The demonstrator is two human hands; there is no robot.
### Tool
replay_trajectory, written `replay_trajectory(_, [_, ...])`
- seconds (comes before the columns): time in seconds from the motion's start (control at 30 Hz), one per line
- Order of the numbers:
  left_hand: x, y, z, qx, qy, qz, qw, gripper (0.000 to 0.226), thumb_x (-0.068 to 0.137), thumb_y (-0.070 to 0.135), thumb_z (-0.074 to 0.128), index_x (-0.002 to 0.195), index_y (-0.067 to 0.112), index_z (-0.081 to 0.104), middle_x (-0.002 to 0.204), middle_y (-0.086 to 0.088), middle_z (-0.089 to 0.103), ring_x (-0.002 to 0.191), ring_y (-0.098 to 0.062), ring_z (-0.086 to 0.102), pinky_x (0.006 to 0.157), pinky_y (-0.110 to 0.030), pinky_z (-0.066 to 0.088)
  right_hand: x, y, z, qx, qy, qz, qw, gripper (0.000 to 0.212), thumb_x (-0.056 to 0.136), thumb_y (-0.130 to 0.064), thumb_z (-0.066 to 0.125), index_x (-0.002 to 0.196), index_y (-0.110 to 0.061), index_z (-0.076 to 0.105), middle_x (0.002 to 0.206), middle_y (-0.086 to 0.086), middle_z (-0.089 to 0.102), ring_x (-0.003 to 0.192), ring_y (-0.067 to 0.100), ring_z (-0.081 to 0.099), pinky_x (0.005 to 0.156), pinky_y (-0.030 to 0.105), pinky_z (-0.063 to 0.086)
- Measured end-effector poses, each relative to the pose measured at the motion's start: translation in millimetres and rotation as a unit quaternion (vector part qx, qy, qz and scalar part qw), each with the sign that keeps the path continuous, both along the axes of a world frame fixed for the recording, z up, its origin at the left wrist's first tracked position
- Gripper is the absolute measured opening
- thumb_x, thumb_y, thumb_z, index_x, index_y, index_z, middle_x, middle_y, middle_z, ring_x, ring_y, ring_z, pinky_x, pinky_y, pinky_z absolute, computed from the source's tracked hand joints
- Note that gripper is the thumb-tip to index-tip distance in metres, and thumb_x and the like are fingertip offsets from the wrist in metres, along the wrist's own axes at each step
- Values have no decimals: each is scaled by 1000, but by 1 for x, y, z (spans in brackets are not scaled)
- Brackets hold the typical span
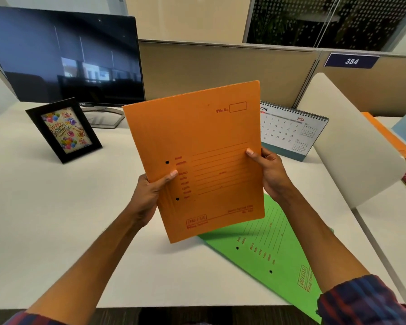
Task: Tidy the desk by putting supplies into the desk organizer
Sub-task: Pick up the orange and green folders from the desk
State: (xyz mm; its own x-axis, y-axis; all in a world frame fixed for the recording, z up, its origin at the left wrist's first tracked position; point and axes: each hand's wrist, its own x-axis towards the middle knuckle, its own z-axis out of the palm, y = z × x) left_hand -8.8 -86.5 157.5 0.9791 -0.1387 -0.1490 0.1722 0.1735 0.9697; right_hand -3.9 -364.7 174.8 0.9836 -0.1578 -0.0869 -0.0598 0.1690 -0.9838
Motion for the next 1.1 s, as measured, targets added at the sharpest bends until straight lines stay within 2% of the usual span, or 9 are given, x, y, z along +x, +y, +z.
replay_trajectory(0.17, [5, 4, 3, 8, -5, 10, 1000, 34, 88, 33, 58, 121, 30, 58, 115, 7, 71, 102, -16, 68, 77, -40, 53, 0, -9, -5, 25, 34, 23, 999, 37, 96, -48, 42, 112, -23, 64, 112, 1, 70, 115, 23, 59, 97, 45, 46])
replay_trajectory(0.27, [9, 8, 6, 8, -5, 20, 1000, 31, 88, 32, 58, 120, 31, 58, 114, 8, 71, 101, -16, 69, 78, -41, 53, -2, -21, -21, -142, 85, -3, 986, 40, 100, -50, 36, 109, -21, 62, 115, 2, 66, 113, 22, 59, 90, 39, 45])
replay_trajectory(0.37, [12, 12, 9, 7, -6, 31, 999, 33, 85, 35, 60, 118, 32, 58, 111, 11, 71, 99, -15, 69, 76, -39, 53, -11, -50, -60, -416, 111, 26, 902, 41, 98, -48, 44, 121, -17, 58, 130, 6, 59, 112, 18, 56, 89, 34, 43])
replay_trajectory(0.43, [14, 16, 10, 7, -3, 34, 999, 36, 83, 36, 60, 119, 32, 58, 113, 10, 71, 101, -16, 69, 77, -40, 53, -16, -70, -84, -545, 181, 71, 816, 61, 93, -56, 48, 138, -16, 44, 145, 9, 47, 124, 24, 50, 98, 40, 43])
replay_trajectory(0.5, [14, 18, 9, 7, 0, 38, 999, 36, 82, 36, 60, 119, 32, 58, 112, 10, 71, 100, -17, 68, 76, -40, 52, -21, -83, -98, -631, 242, 97, 731, 84, 84, -69, 51, 146, -15, 35, 151, 11, 38, 133, 29, 41, 103, 48, 39])
replay_trajectory(0.57, [14, 20, 7, 6, 7, 45, 999, 36, 82, 36, 60, 118, 31, 58, 111, 10, 71, 100, -18, 68, 77, -41, 52, -25, -89, -105, -666, 275, 112, 684, 103, 69, -83, 54, 144, -15, 36, 147, 11, 40, 132, 30, 41, 101, 49, 40])
replay_trajectory(0.67, [14, 25, 2, 5, 22, 51, 998, 41, 82, 36, 60, 123, 29, 56, 115, 7, 69, 104, -21, 66, 83, -47, 51, -29, -94, -114, -669, 288, 129, 673, 116, 52, -89, 61, 139, -16, 38, 137, 9, 42, 125, 27, 44, 98, 46, 45])
replay_trajectory(0.83, [15, 32, -5, 9, 32, 55, 998, 44, 85, 38, 65, 127, 29, 55, 118, 5, 69, 104, -22, 67, 80, -46, 52, -26, -96, -115, -668, 283, 114, 679, 117, 42, -89, 65, 131, -15, 42, 127, 7, 48, 117, 25, 48, 97, 44, 44])
replay_trajectory(1.1, [15, 37, -12, 14, 41, 61, 997, 48, 87, 37, 61, 133, 28, 51, 121, 2, 67, 106, -23, 66, 81, -48, 52, -22, -101, -119, -614, 308, 106, 719, 126, 15, -100, 50, 107, -15, 55, 110, 6, 47, 97, 23, 55, 89, 44, 50])
